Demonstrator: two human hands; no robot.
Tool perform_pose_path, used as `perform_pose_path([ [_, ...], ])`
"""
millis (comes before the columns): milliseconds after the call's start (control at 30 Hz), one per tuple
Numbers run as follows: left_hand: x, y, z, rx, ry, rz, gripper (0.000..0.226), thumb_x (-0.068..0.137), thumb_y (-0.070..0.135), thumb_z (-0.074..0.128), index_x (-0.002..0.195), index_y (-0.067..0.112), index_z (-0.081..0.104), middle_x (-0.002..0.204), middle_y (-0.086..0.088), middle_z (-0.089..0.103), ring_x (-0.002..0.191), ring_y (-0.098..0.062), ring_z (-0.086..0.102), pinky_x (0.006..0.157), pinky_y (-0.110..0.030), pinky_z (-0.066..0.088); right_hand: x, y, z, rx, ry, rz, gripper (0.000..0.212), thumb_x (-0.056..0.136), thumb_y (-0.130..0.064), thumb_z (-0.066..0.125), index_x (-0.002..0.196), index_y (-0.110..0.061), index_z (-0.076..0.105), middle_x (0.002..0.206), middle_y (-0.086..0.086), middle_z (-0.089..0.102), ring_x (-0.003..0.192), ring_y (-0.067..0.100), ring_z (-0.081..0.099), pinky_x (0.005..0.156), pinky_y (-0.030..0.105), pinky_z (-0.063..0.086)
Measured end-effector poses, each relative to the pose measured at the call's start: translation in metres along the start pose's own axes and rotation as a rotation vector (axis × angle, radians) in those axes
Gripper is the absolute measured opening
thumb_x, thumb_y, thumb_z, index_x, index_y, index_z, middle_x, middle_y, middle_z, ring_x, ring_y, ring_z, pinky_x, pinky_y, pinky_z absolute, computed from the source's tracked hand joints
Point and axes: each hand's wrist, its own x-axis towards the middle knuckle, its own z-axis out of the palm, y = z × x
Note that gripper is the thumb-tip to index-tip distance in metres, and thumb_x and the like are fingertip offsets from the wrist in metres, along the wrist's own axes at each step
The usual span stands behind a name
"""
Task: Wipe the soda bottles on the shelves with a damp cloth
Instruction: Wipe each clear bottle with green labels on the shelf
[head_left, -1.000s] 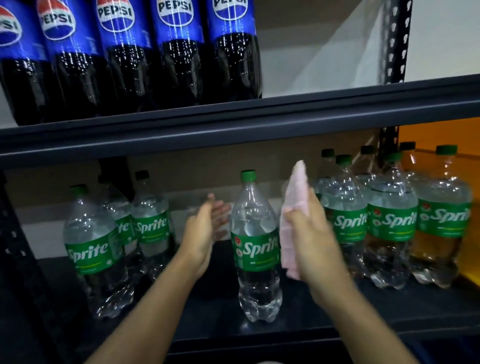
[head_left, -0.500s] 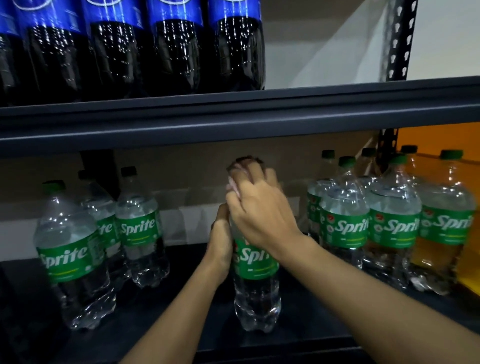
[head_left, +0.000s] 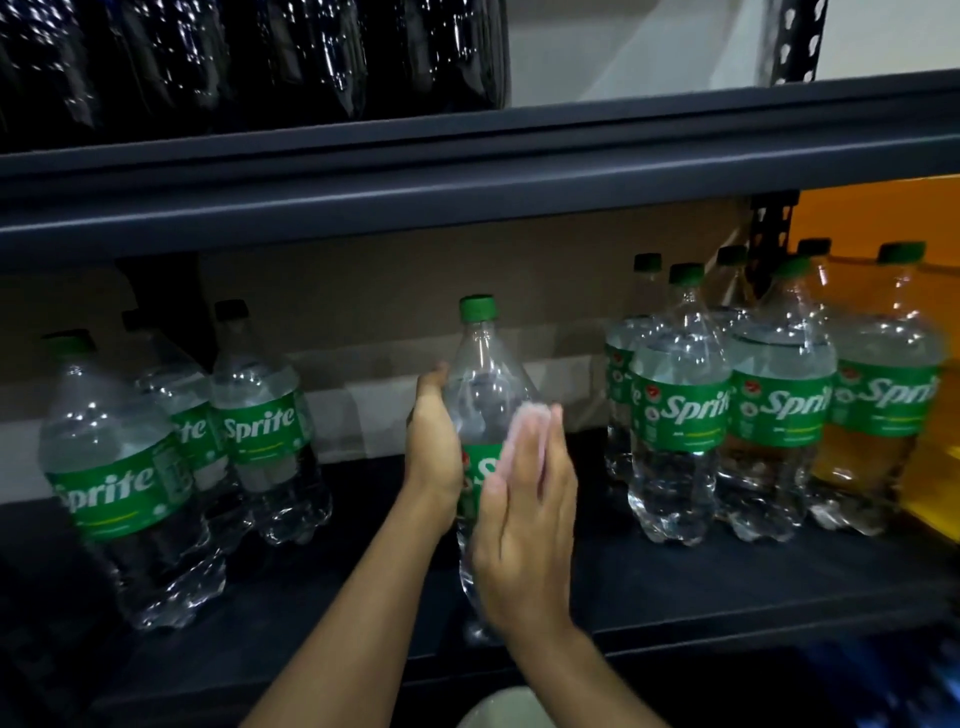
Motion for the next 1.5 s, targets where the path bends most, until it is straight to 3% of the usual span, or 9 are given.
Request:
perform_pose_path([
  [300,-0.004,0.004,-0.001,0.054,0.000,0.011,0.056,0.110,0.044,0.032,0.093,0.011,0.073,0.089,-0.015,0.078,0.079,-0.027,0.074,0.084,-0.040,0.058,-0.026,0.021,-0.016,0.080,-0.218,0.103,0.065,0.103,-0.066,0.009,0.157,-0.046,-0.022,0.166,-0.025,-0.021,0.155,-0.002,-0.007,0.121,0.012,-0.001],
  [400,-0.006,0.010,-0.007,0.070,-0.105,-0.011,0.058,0.110,0.041,0.028,0.089,0.010,0.073,0.082,-0.012,0.075,0.073,-0.023,0.072,0.069,-0.031,0.059,0.029,-0.008,-0.024,0.086,-0.153,0.016,0.058,0.106,-0.059,0.012,0.159,-0.049,-0.011,0.167,-0.026,-0.003,0.148,-0.011,0.007,0.118,0.011,0.008],
  [500,-0.011,0.018,-0.012,0.133,-0.155,-0.017,0.055,0.110,0.036,0.030,0.084,0.014,0.073,0.075,-0.008,0.074,0.068,-0.017,0.071,0.059,-0.023,0.057,0.080,-0.038,-0.034,0.069,-0.157,-0.047,0.055,0.110,-0.049,0.019,0.163,-0.041,0.006,0.158,-0.010,0.032,0.133,0.006,0.039,0.113,0.034,0.035],
  [600,-0.021,0.032,-0.014,0.220,-0.196,-0.047,0.053,0.112,0.045,0.032,0.106,0.016,0.077,0.096,-0.008,0.081,0.087,-0.019,0.078,0.072,-0.028,0.060,0.107,-0.049,-0.037,0.039,-0.236,-0.002,0.057,0.109,-0.049,0.025,0.163,-0.038,0.011,0.143,-0.006,0.045,0.120,0.018,0.051,0.101,0.048,0.046],
  [733,-0.036,0.036,-0.017,0.282,-0.243,-0.025,0.066,0.098,0.077,0.039,0.130,0.030,0.073,0.124,-0.001,0.077,0.121,-0.017,0.071,0.099,-0.040,0.055,0.089,-0.048,-0.030,0.023,-0.125,-0.029,0.059,0.106,-0.049,0.025,0.163,-0.035,0.016,0.146,-0.009,0.050,0.124,0.013,0.051,0.102,0.042,0.047],
  [900,-0.037,0.021,-0.016,0.341,-0.177,-0.005,0.074,0.084,0.085,0.061,0.126,0.026,0.076,0.121,0.001,0.078,0.114,-0.013,0.073,0.104,-0.043,0.053,0.025,-0.027,-0.011,0.096,0.106,-0.006,0.057,0.108,-0.036,0.033,0.162,-0.023,0.024,0.168,-0.004,0.025,0.153,0.012,0.026,0.122,0.033,0.028],
  [1167,-0.032,0.015,-0.018,0.274,-0.059,0.015,0.107,0.064,0.093,0.072,0.132,0.010,0.065,0.121,-0.010,0.077,0.113,-0.027,0.075,0.109,-0.054,0.052,-0.064,0.016,-0.014,0.204,-0.131,0.237,0.058,0.104,-0.060,0.017,0.156,-0.058,-0.009,0.168,-0.028,0.004,0.155,0.002,0.012,0.125,0.048,0.026],
  [1333,-0.036,0.022,-0.022,0.291,-0.200,0.002,0.081,0.089,0.081,0.058,0.129,0.012,0.072,0.125,-0.015,0.075,0.121,-0.033,0.071,0.113,-0.055,0.048,-0.004,-0.015,-0.027,0.287,-0.075,0.138,0.053,0.108,-0.057,0.019,0.158,-0.056,0.002,0.162,-0.030,0.014,0.153,0.006,0.024,0.122,0.039,0.031],
  [1500,-0.037,0.029,-0.029,0.399,-0.173,0.041,0.055,0.103,0.071,0.036,0.121,0.039,0.077,0.120,0.007,0.078,0.113,-0.004,0.072,0.100,-0.036,0.050,0.094,-0.052,-0.036,0.171,-0.282,0.144,0.049,0.110,-0.047,0.028,0.158,-0.040,0.030,0.125,-0.010,0.050,0.115,0.011,0.053,0.095,0.039,0.046],
])
